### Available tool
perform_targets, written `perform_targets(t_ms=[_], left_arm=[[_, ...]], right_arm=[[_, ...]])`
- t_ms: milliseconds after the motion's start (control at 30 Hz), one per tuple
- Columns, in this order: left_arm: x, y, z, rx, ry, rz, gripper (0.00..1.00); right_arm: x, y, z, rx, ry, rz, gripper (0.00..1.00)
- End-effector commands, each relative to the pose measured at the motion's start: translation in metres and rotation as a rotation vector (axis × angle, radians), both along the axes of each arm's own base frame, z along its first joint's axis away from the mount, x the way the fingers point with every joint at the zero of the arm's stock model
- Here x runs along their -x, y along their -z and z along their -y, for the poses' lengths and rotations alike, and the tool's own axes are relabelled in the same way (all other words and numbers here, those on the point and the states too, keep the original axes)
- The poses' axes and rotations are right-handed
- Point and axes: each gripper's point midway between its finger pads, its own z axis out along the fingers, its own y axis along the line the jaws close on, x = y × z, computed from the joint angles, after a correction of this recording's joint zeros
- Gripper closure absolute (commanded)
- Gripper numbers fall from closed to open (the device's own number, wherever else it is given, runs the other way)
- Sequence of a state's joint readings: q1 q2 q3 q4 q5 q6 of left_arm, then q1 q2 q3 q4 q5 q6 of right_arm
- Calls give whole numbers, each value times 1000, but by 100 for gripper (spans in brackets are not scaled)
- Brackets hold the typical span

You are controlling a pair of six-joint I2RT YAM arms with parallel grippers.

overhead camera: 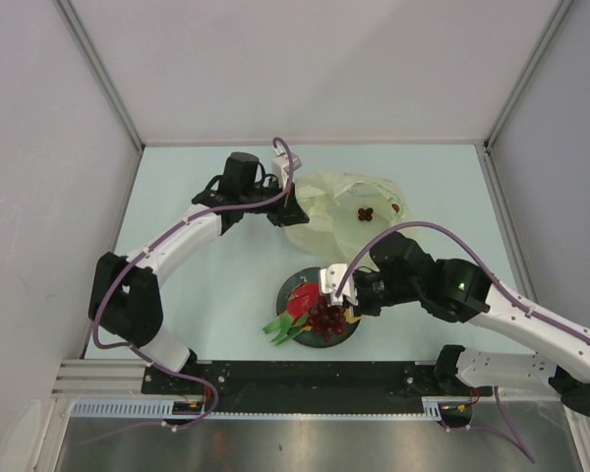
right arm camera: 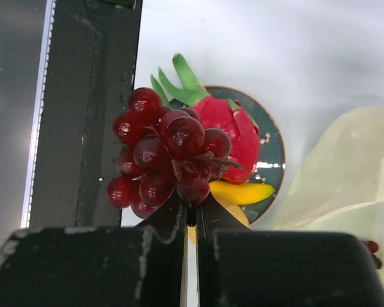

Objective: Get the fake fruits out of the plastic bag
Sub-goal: Place the fake fruit on the plate.

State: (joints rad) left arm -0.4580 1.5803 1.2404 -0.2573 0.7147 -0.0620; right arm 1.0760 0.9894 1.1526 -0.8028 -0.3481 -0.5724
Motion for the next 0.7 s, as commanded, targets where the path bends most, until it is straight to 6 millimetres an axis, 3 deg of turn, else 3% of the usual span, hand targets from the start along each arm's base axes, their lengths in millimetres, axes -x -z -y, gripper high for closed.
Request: perform_targets(t_ms=[0, 200, 667], left_arm=[[-2, -19, 4, 46, 19, 30, 100], [-1, -27, 4, 61, 20, 52, 100], [1, -32, 10, 104, 40, 45, 100]], right_arm=[[-7, 1, -12, -67, 38, -9, 100], [-14, 26, -7, -41, 87, -37, 100], [-52, 53, 1, -12, 256, -29, 100]])
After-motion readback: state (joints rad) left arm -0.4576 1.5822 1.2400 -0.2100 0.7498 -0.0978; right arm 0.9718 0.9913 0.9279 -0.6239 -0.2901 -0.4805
